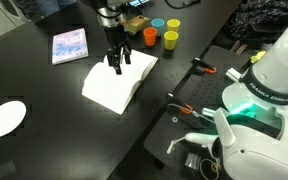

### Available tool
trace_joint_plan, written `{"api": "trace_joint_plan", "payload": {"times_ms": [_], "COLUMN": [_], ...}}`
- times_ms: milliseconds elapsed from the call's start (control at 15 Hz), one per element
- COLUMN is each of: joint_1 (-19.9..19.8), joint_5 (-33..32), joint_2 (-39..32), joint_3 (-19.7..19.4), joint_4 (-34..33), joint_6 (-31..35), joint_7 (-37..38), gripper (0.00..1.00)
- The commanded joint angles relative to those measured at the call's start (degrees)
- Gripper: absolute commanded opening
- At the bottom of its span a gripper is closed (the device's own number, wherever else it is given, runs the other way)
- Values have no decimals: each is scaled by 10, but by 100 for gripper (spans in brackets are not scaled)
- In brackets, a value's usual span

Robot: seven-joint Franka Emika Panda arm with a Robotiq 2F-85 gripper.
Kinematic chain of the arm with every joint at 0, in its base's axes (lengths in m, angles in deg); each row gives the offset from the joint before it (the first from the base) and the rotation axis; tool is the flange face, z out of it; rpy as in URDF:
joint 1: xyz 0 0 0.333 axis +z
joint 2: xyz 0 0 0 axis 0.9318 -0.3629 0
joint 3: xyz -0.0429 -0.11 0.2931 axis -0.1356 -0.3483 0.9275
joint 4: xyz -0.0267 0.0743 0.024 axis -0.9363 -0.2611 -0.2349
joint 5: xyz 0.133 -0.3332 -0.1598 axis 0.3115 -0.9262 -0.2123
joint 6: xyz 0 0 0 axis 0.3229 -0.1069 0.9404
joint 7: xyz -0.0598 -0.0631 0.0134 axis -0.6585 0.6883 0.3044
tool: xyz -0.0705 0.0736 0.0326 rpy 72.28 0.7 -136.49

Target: Open the book and flip the pages

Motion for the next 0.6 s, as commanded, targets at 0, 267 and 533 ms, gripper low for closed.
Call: {"api": "trace_joint_plan", "payload": {"times_ms": [0,267,533], "joint_1": [21,30,33], "joint_5": [-39,-70,-80], "joint_2": [40,61,68], "joint_3": [-27,-43,-53], "joint_4": [14,20,20], "joint_6": [-14,-5,-3], "joint_7": [54,90,106], "gripper": [100,100,100]}}
